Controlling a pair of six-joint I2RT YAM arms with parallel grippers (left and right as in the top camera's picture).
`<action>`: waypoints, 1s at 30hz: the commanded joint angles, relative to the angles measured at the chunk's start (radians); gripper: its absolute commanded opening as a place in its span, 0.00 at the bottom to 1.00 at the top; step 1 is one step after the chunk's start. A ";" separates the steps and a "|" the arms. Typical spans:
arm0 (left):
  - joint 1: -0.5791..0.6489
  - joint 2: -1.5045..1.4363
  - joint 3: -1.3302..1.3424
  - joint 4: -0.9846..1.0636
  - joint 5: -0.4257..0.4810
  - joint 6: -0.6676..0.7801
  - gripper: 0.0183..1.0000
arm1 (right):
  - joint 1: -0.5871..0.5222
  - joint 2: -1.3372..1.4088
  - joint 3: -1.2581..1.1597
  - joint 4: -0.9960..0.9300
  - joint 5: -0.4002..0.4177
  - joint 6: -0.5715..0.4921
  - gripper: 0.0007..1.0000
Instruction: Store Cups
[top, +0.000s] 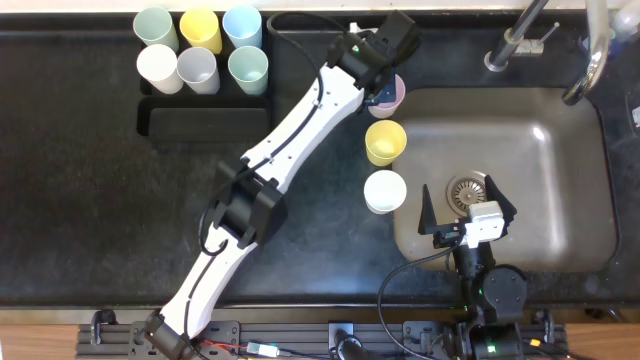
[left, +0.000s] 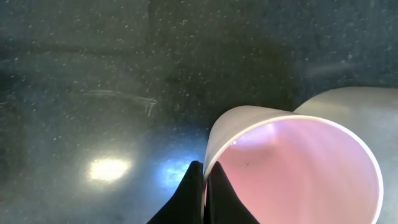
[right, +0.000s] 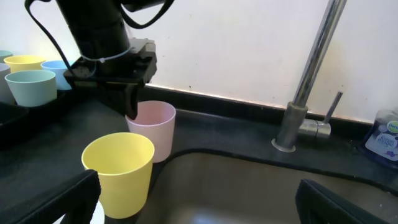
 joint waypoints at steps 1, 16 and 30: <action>0.027 -0.049 0.031 -0.023 -0.019 0.052 0.02 | 0.005 -0.010 -0.013 0.005 0.003 0.000 1.00; 0.358 -0.853 -0.652 0.100 -0.165 0.113 0.02 | 0.005 -0.010 -0.013 0.006 0.003 0.000 1.00; 0.747 -0.974 -0.917 0.097 -0.079 0.079 0.02 | 0.005 -0.010 -0.013 0.005 0.003 0.000 1.00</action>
